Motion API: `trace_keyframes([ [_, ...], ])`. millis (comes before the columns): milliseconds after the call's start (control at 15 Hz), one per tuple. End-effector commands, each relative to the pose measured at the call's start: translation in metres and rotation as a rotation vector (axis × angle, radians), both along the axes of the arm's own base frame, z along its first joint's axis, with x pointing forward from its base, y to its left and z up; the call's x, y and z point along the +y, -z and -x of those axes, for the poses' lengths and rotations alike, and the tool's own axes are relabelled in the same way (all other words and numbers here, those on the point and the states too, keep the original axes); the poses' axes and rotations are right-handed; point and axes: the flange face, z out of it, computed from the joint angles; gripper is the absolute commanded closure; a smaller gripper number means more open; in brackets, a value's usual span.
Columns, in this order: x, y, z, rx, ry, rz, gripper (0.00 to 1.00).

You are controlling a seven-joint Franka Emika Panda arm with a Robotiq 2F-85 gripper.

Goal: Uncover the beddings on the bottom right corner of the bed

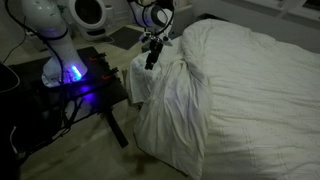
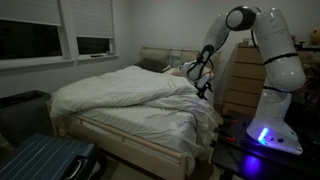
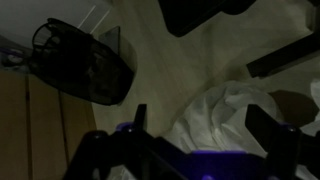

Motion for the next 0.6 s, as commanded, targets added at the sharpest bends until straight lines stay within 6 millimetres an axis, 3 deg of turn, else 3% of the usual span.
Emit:
trace_keyframes([
  [0, -0.027, -0.004, 0.01, 0.03, -0.123, 0.003, 0.0],
  [267, -0.068, 0.002, 0.022, -0.011, -0.273, -0.025, 0.0],
  [533, -0.122, 0.013, 0.042, -0.078, -0.398, -0.102, 0.0],
])
